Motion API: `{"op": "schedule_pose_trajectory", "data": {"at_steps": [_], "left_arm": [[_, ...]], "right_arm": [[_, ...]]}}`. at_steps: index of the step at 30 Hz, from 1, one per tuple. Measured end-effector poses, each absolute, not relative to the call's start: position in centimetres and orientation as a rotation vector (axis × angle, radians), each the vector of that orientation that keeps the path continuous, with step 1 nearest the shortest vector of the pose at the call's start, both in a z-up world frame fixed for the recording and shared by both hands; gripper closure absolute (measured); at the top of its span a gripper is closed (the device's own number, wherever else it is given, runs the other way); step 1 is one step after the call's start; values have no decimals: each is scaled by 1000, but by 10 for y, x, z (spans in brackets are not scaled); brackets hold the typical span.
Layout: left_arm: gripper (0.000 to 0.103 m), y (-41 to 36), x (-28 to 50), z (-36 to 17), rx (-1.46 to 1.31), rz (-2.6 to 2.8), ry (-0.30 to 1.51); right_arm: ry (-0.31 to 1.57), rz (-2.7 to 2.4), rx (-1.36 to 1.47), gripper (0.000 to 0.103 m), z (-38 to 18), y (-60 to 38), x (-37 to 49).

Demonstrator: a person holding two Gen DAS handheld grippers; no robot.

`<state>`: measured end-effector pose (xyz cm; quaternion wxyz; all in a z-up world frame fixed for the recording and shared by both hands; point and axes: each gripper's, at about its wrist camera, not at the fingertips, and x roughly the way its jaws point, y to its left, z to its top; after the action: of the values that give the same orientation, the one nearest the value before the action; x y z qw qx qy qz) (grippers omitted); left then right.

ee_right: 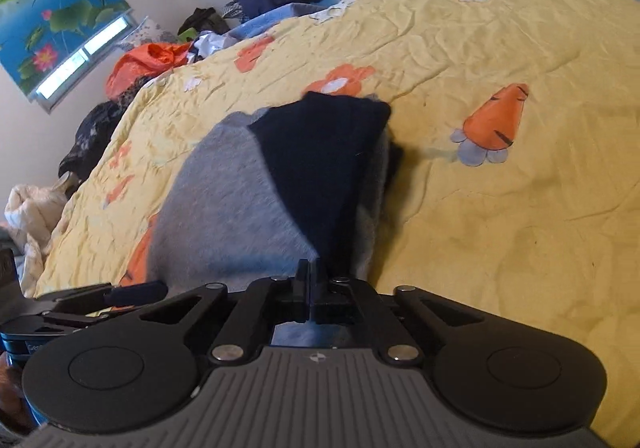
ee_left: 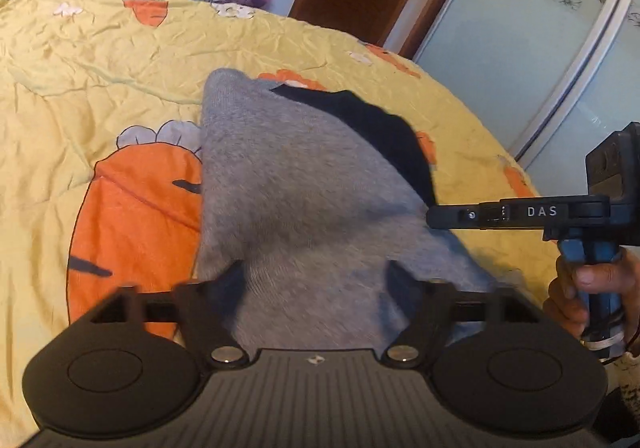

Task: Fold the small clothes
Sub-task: 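Lower the folded sweater, open the left gripper while the right gripper regrasps the sleeve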

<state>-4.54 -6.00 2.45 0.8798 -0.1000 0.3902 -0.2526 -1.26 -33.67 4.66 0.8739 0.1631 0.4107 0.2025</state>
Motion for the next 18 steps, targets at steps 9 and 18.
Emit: {"op": "schedule_pose_trajectory", "data": {"at_steps": [9, 18], "left_arm": [[0, -56, -74, 3, -116, -489, 812], [0, -24, -49, 25, -235, -503, 813]], "right_arm": [[865, 442, 246, 69, 32, -311, -72], [784, 436, 499, 5, 38, -366, -63]]}}
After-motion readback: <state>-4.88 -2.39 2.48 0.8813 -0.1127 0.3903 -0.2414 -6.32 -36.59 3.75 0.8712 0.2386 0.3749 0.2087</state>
